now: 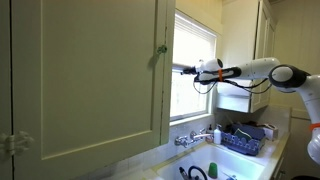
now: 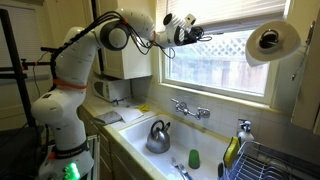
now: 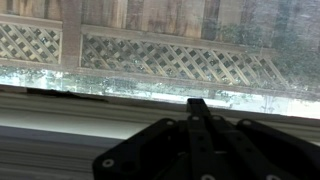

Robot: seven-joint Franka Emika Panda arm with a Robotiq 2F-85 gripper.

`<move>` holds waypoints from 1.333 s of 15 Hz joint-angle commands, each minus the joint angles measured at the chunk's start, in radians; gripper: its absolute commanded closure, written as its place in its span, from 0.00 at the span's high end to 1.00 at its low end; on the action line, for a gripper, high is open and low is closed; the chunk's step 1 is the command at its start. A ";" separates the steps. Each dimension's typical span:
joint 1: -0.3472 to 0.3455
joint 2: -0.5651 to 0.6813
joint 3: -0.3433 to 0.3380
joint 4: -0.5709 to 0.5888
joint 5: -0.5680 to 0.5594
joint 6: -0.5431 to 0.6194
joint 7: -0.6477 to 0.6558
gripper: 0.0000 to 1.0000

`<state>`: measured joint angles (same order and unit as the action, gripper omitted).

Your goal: Open the blinds half way

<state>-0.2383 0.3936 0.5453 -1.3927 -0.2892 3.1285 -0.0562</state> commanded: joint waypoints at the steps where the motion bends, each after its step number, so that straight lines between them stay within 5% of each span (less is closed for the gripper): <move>1: -0.007 0.005 0.038 0.062 0.007 -0.090 -0.031 0.00; 15: -0.101 -0.064 0.138 -0.007 0.068 -0.218 -0.025 0.00; 20: -0.224 -0.098 0.271 -0.123 0.203 -0.297 -0.091 0.00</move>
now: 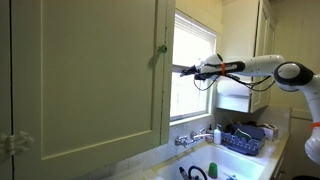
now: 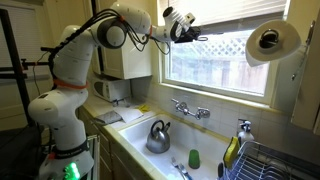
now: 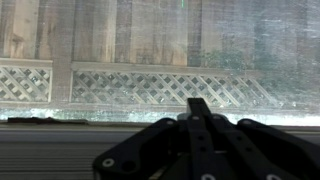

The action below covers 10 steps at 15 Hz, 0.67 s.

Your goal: Open the blinds half way

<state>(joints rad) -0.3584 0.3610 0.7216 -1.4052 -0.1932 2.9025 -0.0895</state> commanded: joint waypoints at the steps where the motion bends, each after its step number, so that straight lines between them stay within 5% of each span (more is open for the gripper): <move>1: -0.144 -0.090 0.126 -0.153 0.152 -0.102 -0.071 0.00; 6: -0.329 -0.227 0.239 -0.325 0.368 -0.246 -0.127 0.00; 7: -0.361 -0.277 0.245 -0.364 0.400 -0.285 -0.130 0.26; 10: -0.426 -0.424 0.244 -0.433 0.510 -0.452 -0.145 0.42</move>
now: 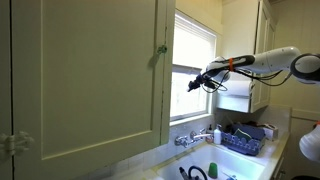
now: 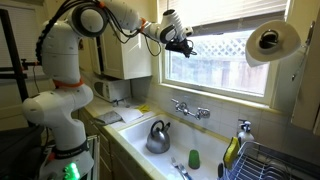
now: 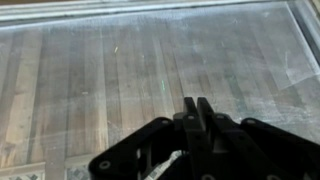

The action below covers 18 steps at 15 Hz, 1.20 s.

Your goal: Open the blinds half way

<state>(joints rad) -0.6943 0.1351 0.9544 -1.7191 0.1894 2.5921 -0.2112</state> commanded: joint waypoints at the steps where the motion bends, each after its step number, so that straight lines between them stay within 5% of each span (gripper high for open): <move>1: -0.097 -0.244 0.000 -0.127 0.152 -0.211 -0.022 0.48; 4: -0.091 -0.386 -0.066 -0.138 0.194 -0.445 -0.016 0.70; 5: 0.073 -0.399 -0.228 -0.135 0.138 -0.511 0.015 0.77; 8: 0.264 -0.437 -0.421 -0.134 0.002 -0.712 0.059 1.00; 12: 0.514 -0.409 -0.678 -0.088 -0.104 -0.996 -0.002 1.00; 13: 0.552 -0.410 -0.691 -0.092 -0.108 -0.907 0.062 1.00; 18: 0.623 -0.407 -0.755 -0.090 -0.115 -0.920 0.062 1.00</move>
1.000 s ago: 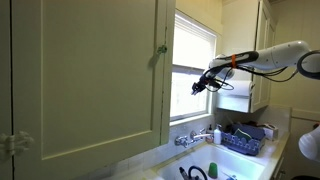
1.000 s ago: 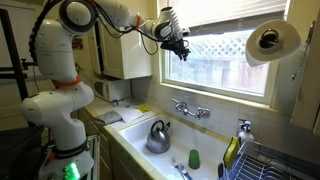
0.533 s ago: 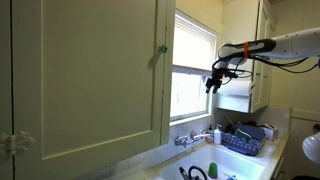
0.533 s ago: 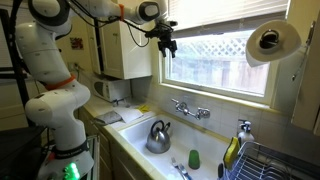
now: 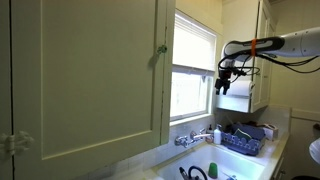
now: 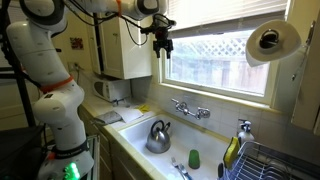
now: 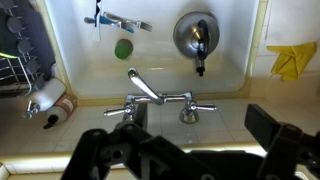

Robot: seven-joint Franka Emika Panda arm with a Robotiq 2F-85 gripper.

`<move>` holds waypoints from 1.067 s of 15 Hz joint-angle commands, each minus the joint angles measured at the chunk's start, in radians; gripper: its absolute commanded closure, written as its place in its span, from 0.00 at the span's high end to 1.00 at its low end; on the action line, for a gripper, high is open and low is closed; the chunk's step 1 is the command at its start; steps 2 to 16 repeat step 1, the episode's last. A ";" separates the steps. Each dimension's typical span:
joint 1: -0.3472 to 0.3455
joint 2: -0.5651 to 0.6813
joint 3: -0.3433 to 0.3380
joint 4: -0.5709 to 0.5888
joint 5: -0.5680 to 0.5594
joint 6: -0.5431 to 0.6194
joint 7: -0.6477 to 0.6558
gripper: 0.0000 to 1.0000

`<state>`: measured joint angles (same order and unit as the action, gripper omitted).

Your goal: Open the blinds half way

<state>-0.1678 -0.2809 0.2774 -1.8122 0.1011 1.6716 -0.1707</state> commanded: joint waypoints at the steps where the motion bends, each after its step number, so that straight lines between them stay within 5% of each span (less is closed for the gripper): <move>1: 0.099 0.009 -0.078 0.003 -0.027 0.000 0.024 1.00; 16: 0.099 0.009 -0.078 0.003 -0.027 0.000 0.024 1.00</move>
